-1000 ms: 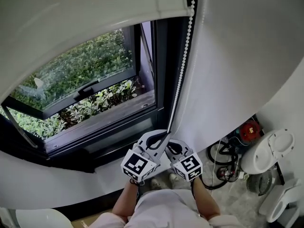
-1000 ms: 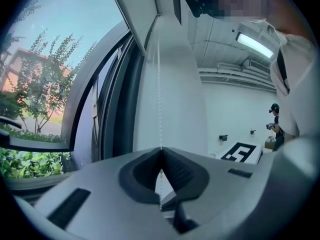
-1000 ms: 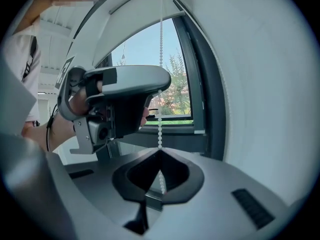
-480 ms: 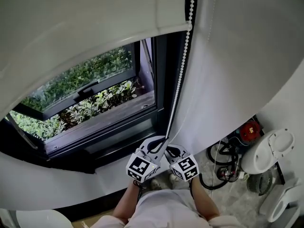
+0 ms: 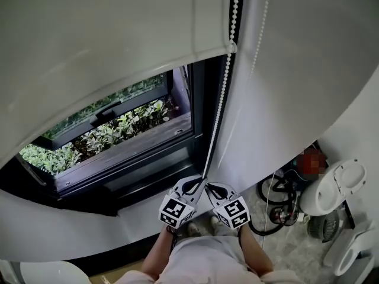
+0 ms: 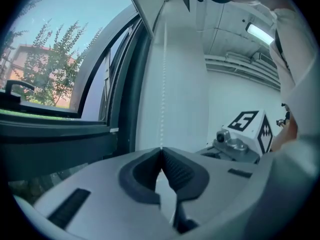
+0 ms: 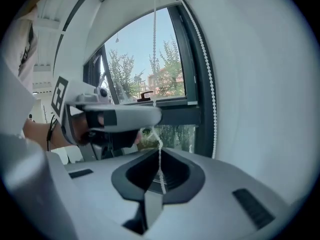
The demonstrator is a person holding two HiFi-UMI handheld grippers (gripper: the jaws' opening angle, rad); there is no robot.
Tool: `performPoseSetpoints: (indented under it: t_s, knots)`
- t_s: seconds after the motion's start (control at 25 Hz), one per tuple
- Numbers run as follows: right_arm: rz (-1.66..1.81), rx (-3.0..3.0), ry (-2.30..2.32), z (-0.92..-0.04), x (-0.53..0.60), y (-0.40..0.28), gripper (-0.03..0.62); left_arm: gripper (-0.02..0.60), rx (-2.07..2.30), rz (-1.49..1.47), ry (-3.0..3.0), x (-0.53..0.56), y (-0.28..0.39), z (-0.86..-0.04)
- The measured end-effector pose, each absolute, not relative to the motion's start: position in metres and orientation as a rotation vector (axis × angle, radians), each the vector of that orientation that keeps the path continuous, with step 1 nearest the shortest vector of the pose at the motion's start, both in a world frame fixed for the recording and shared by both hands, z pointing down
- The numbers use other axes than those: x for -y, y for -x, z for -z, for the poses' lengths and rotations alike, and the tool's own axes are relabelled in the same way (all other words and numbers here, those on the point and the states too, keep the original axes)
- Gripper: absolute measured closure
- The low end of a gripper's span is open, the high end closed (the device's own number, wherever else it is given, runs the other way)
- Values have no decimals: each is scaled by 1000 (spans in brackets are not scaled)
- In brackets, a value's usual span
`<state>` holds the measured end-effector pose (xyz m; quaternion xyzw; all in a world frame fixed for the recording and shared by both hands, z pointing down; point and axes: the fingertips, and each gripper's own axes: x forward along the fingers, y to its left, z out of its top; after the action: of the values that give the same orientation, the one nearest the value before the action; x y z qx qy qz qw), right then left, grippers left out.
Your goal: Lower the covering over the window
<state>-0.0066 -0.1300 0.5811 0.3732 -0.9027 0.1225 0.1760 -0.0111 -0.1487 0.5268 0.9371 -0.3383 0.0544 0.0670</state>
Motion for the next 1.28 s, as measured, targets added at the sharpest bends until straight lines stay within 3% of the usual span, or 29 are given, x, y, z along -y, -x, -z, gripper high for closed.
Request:
performPoseSetpoints:
  t_s: [0.36,1.28]
  knots:
    - [-191,2646,-1087,-504,121,-7,516,568,1028,-142,-2816,145,11,-532]
    - [315,2896,-1149,-316,147,11,508,568,995,-110,-2843,133,0,-532]
